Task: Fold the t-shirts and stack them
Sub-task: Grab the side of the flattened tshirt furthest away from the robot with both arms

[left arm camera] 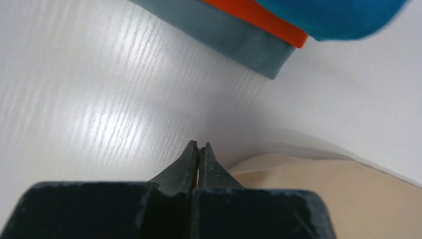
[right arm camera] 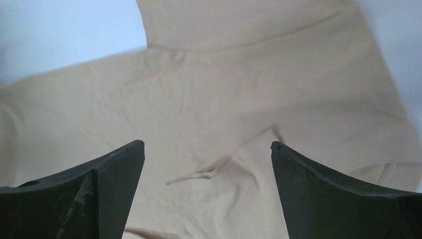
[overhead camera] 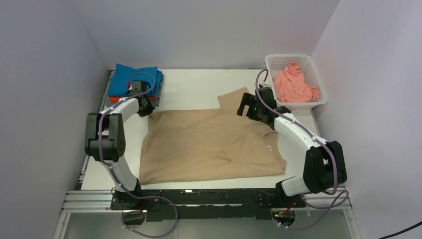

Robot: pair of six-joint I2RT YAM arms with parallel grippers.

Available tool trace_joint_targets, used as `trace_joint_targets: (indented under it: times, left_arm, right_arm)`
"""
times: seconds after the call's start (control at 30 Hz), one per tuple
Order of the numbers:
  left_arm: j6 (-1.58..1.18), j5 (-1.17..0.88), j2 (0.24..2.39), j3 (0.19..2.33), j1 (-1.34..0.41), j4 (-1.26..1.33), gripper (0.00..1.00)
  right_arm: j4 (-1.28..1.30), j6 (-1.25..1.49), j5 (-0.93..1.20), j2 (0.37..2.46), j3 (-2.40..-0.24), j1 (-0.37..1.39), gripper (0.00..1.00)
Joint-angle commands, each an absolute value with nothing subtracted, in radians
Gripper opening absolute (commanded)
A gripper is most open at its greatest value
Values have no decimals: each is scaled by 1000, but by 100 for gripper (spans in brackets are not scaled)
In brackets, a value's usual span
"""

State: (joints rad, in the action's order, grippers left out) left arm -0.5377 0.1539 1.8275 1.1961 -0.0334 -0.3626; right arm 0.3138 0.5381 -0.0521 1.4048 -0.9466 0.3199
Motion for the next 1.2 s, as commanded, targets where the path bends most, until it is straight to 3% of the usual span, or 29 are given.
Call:
trace_joint_targets:
  times: [0.0,0.4,0.83,0.93,1.03,1.17]
  left_arm:
    - [-493,200,1689,1145,-37,-306,0]
    - [-475,161,1615,1095,-37,-282,0]
    - [-457,117,1606,1099,-37,-274,0]
    - [-460,117,1615,1101,-37,-282,0]
    - [-462,123,1611,1092,-37,-278,0]
    - [-465,124,1613,1094,-37,-284,0]
  right_arm:
    - [329,499,-111,1478,-1083,316,100]
    - [331,443,-267,1939,-1532,278,100]
    - [338,256,-275,2461,-2083,260,94]
    - [369,244,-271,2490,-2112,259,90]
    - [331,256,-252,2443,-1989,259,87]
    - [292,277,-257,2373,-1857,258,73]
